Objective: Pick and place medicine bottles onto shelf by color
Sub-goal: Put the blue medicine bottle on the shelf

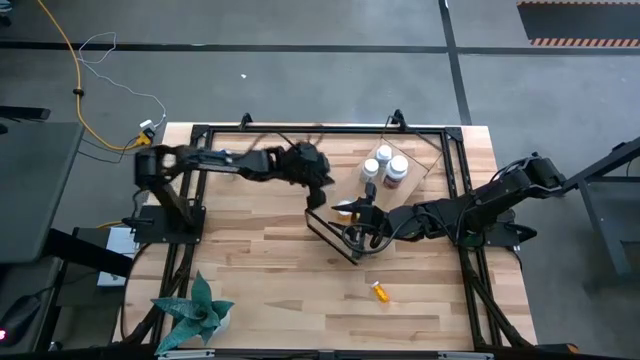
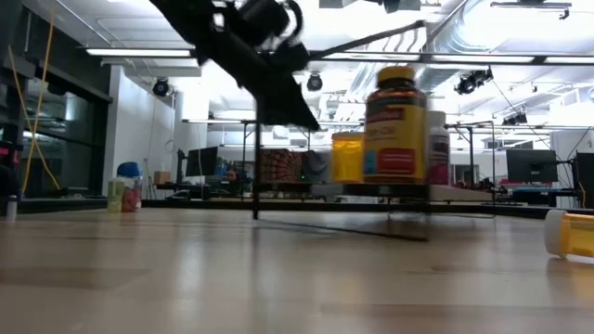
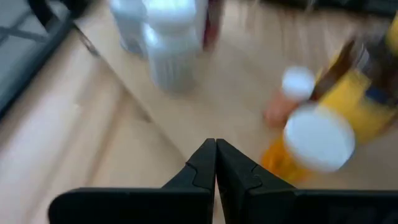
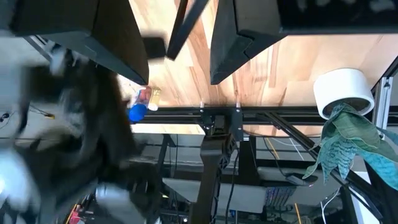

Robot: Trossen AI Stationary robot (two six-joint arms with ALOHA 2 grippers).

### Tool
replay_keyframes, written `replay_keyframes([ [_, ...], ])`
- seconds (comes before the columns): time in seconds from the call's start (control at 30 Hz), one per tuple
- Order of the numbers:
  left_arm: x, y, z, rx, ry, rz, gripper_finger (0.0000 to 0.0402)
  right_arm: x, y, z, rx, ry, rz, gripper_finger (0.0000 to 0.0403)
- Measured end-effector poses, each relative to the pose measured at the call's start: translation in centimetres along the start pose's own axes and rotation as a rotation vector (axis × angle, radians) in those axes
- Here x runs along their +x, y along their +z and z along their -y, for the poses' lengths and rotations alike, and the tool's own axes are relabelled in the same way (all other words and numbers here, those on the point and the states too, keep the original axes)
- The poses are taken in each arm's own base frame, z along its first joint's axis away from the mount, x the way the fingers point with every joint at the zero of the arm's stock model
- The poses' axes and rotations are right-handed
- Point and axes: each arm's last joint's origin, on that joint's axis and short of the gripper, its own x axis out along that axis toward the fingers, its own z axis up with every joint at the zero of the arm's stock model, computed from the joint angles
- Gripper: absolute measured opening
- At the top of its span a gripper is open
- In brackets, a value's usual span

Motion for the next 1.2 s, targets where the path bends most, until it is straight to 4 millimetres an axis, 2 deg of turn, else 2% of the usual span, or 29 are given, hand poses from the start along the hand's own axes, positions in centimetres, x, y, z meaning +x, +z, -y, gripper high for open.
replay_keyframes([
  [0.13,-4.5,1.8,0.0,0.008,0.023,0.085,0.0,0.0,0.0,0.0,-0.001,0.0,-0.002,0.0165],
  [0.3,-9.3,1.7,0.6,0.011,0.033,0.275,0.0,0.0,-0.1,0.0,-0.004,0.0,-0.005,0.0165],
  [0.43,-12.1,-0.2,0.7,0.003,0.102,0.322,0.0,0.0,-0.1,0.0,-0.002,0.0,-0.006,0.0165],
  [0.57,-14.4,-3.0,0.8,-0.02,0.133,0.42,0.0,0.0,0.0,0.0,-0.002,0.0,-0.004,0.0165],
  [0.73,-15.8,-7.2,0.8,-0.072,0.178,0.541,0.0,0.0,0.0,0.0,-0.001,0.0,-0.004,0.0165],
  [0.9,-16.0,-10.8,0.6,-0.143,0.236,0.564,0.0,0.0,0.0,0.0,0.001,0.0,-0.001,0.0165],
  [1.07,-16.4,-11.7,0.4,-0.156,0.347,0.547,0.0004,0.0,0.0,0.0,0.007,0.0,0.0,0.0165],
  [1.2,-16.3,-12.3,0.1,-0.174,0.455,0.484,0.0028,0.0,0.0,0.0,0.009,0.0,0.0,0.0165],
])
